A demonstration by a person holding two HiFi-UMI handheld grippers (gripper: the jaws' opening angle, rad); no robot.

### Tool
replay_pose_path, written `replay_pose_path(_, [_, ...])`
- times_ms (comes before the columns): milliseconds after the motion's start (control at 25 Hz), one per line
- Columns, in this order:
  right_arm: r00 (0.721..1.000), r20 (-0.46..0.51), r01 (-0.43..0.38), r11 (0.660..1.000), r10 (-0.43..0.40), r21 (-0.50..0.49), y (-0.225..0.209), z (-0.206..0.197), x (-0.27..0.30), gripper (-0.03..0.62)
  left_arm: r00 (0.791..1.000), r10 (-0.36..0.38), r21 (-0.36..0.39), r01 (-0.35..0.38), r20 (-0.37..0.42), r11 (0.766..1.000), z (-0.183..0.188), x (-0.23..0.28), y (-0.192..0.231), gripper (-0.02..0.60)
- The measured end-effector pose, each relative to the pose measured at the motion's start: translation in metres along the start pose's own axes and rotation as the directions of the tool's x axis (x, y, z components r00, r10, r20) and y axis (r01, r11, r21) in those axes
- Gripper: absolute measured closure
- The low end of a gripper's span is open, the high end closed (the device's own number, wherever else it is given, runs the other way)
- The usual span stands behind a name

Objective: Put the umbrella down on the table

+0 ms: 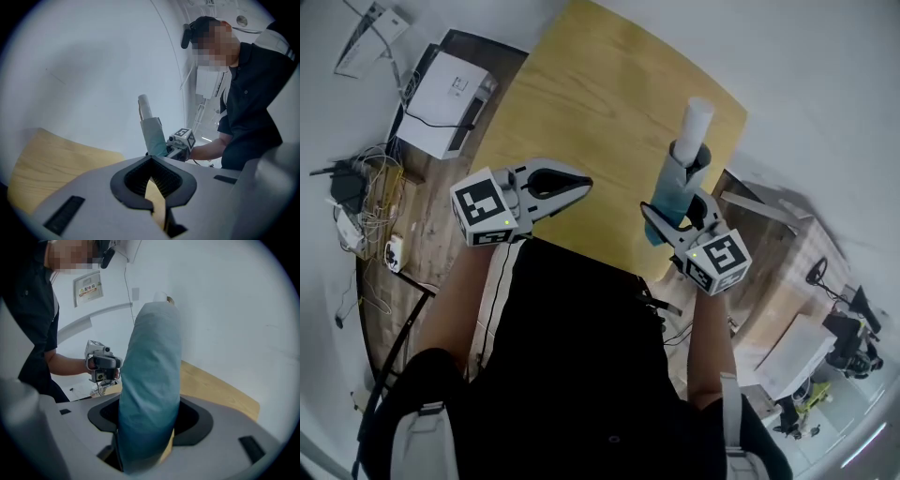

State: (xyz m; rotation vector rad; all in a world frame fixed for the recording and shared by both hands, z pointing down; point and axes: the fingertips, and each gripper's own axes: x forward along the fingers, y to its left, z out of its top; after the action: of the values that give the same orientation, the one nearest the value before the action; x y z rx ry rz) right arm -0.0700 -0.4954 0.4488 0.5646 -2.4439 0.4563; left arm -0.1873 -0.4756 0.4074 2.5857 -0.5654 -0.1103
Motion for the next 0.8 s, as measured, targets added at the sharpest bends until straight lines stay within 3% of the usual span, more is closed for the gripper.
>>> replay_pose_path(240, [0.997,-0.074,-0.035,0.998,0.031,-0.047,-0.018,-0.014,0.023,0.293,0.998,0.043,-0.028,-0.044,-0.047,0.999,-0.031,0.018,0.029,0.571])
replay_pose_path(400, [0.990,-0.137,-0.048,0.995,0.036,-0.083,-0.029,-0.027,0.032,0.293,0.996,0.086,-0.086,-0.088,-0.032,0.992,-0.037,0.027,0.044,0.571])
replay_pose_path(800, [0.940,-0.338,-0.100,0.983,0.042,-0.157,-0.035,-0.074,0.077,0.293,0.992,0.114,-0.128,-0.120,-0.052,0.985,-0.070,0.031,0.069,0.571])
